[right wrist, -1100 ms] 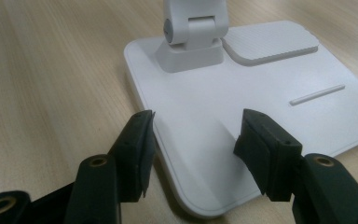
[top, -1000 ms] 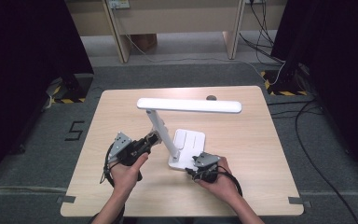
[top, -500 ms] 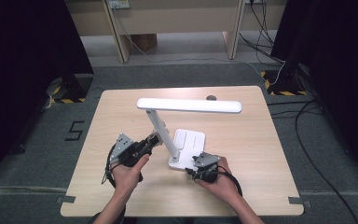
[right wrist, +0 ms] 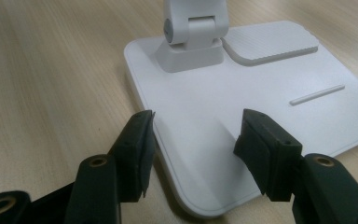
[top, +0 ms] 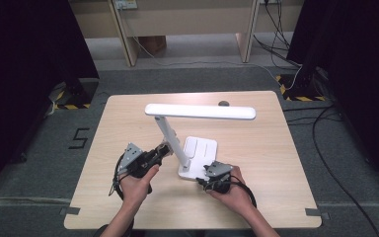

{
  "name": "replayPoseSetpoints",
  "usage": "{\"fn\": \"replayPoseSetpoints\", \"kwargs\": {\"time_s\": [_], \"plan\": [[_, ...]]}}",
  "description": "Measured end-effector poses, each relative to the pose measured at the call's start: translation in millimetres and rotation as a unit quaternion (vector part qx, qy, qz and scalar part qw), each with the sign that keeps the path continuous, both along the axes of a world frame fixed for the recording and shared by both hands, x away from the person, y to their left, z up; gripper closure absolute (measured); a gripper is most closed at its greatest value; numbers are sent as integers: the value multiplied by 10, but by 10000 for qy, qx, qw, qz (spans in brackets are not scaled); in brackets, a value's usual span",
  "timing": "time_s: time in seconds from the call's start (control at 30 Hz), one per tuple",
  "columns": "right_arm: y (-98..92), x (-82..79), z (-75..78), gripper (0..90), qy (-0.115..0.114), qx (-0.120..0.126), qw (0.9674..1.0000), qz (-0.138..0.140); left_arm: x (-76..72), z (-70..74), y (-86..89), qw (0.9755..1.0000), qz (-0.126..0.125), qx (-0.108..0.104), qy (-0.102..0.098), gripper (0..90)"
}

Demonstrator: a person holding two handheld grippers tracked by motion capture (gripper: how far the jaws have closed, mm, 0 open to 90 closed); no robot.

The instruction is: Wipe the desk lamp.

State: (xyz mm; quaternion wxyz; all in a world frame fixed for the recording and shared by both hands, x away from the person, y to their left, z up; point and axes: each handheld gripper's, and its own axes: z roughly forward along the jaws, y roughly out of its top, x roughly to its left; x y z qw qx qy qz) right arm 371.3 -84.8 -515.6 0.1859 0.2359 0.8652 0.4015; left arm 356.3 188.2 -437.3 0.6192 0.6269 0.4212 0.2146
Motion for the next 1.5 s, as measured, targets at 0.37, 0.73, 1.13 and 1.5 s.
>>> {"fn": "replayPoseSetpoints", "kwargs": {"time_s": [0.37, 0.73, 1.13, 1.5], "plan": [[0, 0, 0, 457, -1, -2, 10000, 0, -2, -27, -20, 9999, 17, 114, -3, 809], [-2, 5, -1, 457, -27, -1, 10000, 2, -21, -38, -42, 9996, 21, 280, -43, 807], [-1, 4, -1, 457, -31, -10, 10000, 0, -62, -37, -65, 9985, -14, 526, -130, 794], [-1, 3, -1, 457, -32, -11, 10000, -2, -45, -116, -89, 9979, -83, 647, -5, 791]]}}
